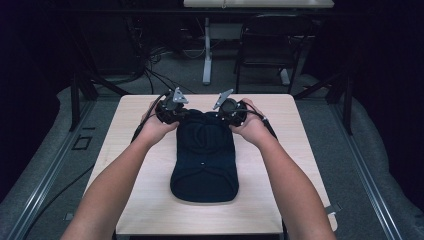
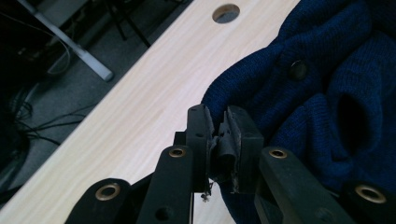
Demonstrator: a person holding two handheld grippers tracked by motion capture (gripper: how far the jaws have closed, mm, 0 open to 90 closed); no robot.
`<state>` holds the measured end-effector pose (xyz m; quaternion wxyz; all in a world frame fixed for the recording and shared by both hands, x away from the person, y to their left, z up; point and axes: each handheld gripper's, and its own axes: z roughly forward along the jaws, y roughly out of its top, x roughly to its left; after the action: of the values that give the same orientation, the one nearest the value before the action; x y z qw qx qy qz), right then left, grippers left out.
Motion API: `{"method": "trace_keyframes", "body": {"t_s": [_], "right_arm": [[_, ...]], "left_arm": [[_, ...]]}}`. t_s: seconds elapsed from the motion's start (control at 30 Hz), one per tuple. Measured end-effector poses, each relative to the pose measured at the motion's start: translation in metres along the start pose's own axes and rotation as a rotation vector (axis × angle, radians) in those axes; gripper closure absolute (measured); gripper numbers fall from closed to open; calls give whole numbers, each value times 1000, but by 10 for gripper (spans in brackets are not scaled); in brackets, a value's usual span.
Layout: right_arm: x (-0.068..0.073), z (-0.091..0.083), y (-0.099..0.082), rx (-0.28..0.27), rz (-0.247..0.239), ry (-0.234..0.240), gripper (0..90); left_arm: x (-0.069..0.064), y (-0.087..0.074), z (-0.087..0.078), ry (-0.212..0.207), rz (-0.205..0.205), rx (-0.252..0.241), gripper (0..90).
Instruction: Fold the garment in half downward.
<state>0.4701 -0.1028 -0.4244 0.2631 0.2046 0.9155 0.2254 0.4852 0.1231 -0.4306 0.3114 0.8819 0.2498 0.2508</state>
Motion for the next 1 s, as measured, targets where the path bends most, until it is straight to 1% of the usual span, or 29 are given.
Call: {"method": "trace_keyframes", "body": {"t_s": [0.03,0.13,0.23,0.27,0.3,0.37,0.4,0.43,0.5,0.53,0.57,0.63,0.73,0.8,0.93,0.97,1.0], "right_arm": [[-1,-2,2,-4,-5,-10,840],[-2,-6,7,-14,-13,-40,841],[-8,-15,16,-31,-28,-101,843],[-10,-18,18,-38,-21,-113,844],[-12,-22,22,-66,-8,-144,844],[-16,-27,25,-111,16,-182,843],[-17,-30,27,-121,25,-204,843],[-17,-29,26,-128,35,-200,843],[-15,-23,23,-109,23,-184,843],[-11,-18,20,-86,5,-178,843],[-8,-13,17,-83,5,-166,844],[-3,-6,11,-57,-5,-148,846],[1,0,4,-52,-1,-131,847],[3,2,1,-31,-16,-127,847],[3,2,-5,-24,-7,-110,847],[5,2,-7,-37,2,-102,847],[5,1,-7,-22,-10,-105,847]], "left_arm": [[0,1,-2,7,1,-4,803],[3,9,-8,55,7,-37,804],[8,16,-14,97,3,-62,805],[9,20,-17,123,1,-86,806],[11,22,-20,135,3,-100,807],[13,27,-26,164,7,-134,807],[13,27,-25,161,-1,-132,806],[12,25,-23,160,1,-122,807],[6,19,-16,152,8,-97,806],[3,16,-12,150,12,-86,806],[2,13,-9,147,14,-78,806],[-2,7,-4,139,11,-68,807],[-9,1,2,126,20,-55,806],[-12,-1,3,117,32,-49,807],[-16,-4,5,98,28,-55,806],[-17,-5,5,99,29,-55,806],[-17,-5,5,97,29,-53,806]]}}
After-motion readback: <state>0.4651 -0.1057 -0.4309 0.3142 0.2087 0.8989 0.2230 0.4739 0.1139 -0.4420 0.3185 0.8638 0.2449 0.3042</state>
